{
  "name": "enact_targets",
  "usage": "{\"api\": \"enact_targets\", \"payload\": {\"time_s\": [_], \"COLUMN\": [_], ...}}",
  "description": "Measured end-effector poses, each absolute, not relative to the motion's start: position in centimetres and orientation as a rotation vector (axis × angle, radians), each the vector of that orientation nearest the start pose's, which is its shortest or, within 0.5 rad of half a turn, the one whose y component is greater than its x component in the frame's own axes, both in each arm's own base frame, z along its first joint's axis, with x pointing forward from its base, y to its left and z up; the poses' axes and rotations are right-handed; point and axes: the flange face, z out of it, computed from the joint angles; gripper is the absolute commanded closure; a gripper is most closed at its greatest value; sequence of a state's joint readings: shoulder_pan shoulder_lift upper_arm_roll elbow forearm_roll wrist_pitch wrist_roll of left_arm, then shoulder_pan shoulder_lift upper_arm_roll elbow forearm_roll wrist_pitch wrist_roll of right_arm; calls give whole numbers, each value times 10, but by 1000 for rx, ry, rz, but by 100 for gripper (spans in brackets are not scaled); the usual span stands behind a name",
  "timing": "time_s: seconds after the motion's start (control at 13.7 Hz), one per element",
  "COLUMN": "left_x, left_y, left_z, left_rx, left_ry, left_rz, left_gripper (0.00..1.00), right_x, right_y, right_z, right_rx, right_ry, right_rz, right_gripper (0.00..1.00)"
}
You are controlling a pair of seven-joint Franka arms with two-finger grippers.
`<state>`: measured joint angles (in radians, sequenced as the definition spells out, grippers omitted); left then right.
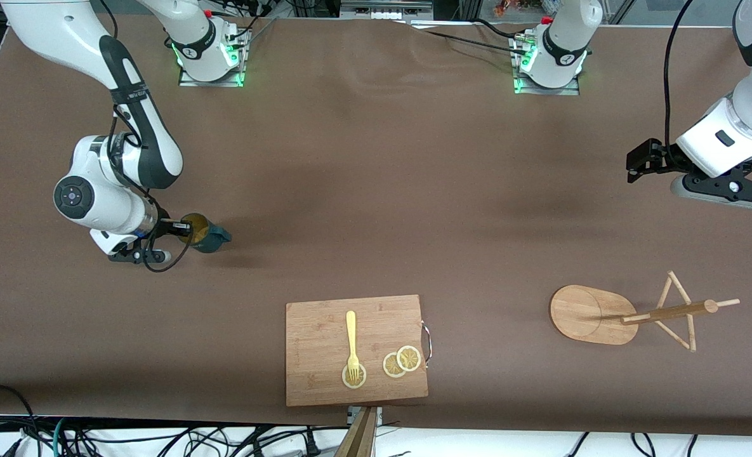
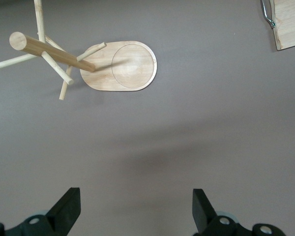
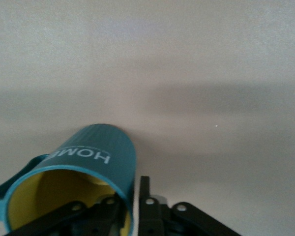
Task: Pass cup and hang on rack
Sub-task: 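Grasp the teal mug rim with the right gripper, then carry the teal mug with the right gripper toward the table middle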
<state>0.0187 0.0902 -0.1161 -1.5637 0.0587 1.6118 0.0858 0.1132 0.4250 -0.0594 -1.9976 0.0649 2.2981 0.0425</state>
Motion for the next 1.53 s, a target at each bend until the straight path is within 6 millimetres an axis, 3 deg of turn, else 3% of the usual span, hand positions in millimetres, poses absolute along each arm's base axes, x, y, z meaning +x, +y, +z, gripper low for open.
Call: {"api": "enact_targets", "payload": {"time_s": [0.29,0.51,0.73,1.02,1.16,1.53], "left_x": [582,582,582,582,582,582], "left_y": [-48,-48,-48,-48,-48,-48], "left_z": [581,581,581,581,581,581], "left_rx": [-3079,-3079,-3079,-3079,-3079,-3079], "left_ry": [288,288,288,288,288,289], "left_rz": [63,63,62,62,62,62], "left_gripper": [0,0,0,0,0,0], "right_x": [606,622,625,610,601,573], "right_y": [44,89,184,311,361,478], "right_z": [251,277,307,333,333,306], "right_rx": [-3085,-3069,-3042,-3020,-3009,-2967], "right_ry": [75,133,178,61,158,328], "right_rz": [128,40,-42,-70,-57,-52], "right_gripper": [100,100,100,100,100,100]}}
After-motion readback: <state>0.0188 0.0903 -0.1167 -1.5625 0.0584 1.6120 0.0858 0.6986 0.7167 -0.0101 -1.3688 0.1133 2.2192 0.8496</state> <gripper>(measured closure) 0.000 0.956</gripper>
